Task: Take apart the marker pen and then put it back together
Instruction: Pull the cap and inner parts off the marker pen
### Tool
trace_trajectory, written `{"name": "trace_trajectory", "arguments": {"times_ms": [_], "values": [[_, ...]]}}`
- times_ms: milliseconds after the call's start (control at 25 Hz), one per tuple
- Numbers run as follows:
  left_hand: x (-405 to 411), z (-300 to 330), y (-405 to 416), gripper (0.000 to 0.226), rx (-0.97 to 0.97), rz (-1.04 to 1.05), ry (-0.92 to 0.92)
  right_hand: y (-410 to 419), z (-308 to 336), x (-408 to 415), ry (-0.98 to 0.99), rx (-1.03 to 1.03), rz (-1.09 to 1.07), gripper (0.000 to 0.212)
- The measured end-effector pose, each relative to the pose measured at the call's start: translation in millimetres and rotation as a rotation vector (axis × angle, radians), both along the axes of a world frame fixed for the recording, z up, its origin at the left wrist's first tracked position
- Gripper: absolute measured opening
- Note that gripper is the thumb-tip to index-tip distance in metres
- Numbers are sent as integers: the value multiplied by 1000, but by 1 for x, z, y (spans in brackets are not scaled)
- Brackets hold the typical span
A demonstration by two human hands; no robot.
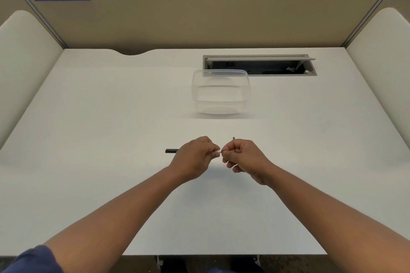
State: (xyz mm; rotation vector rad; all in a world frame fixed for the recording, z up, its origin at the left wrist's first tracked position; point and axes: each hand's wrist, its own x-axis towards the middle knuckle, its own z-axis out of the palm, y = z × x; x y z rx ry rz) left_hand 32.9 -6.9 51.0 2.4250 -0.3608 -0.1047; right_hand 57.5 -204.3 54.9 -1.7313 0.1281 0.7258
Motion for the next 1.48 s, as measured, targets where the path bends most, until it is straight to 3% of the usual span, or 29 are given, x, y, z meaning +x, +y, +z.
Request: {"name": "trace_trajectory", "arguments": {"times_ms": [80, 200, 440, 520, 640, 800, 920, 1080, 1280, 1480], "values": [[0, 1, 0, 18, 5, -10, -11, -1, -1, -2, 29, 65, -38, 20], [0, 4, -1, 18, 0, -17, -4, -1, -2, -1, 6, 133, -57, 7], [-1, 6, -1, 19, 22, -20, 3, -1, 0, -2, 11, 187, -74, 14], [-1, 7, -1, 18, 34, -17, -2, 0, 1, -3, 21, 180, -89, 19], [-1, 8, 0, 19, 38, -13, 5, -2, -2, -3, -21, 165, -83, 10], [-1, 7, -1, 19, 49, -13, 3, -2, -3, -4, 16, 163, -75, 22], [-1, 8, -5, 20, 54, -22, -1, -3, -4, -2, -30, 163, -64, 10], [0, 8, -5, 20, 66, -22, 3, -4, -2, 0, 58, 130, -22, 24], [2, 8, -7, 20, 52, -31, 21, -9, -4, 2, -30, 135, -38, 6], [4, 6, -6, 19, 66, -26, 2, -9, -2, 3, 118, 139, -67, 33]]}}
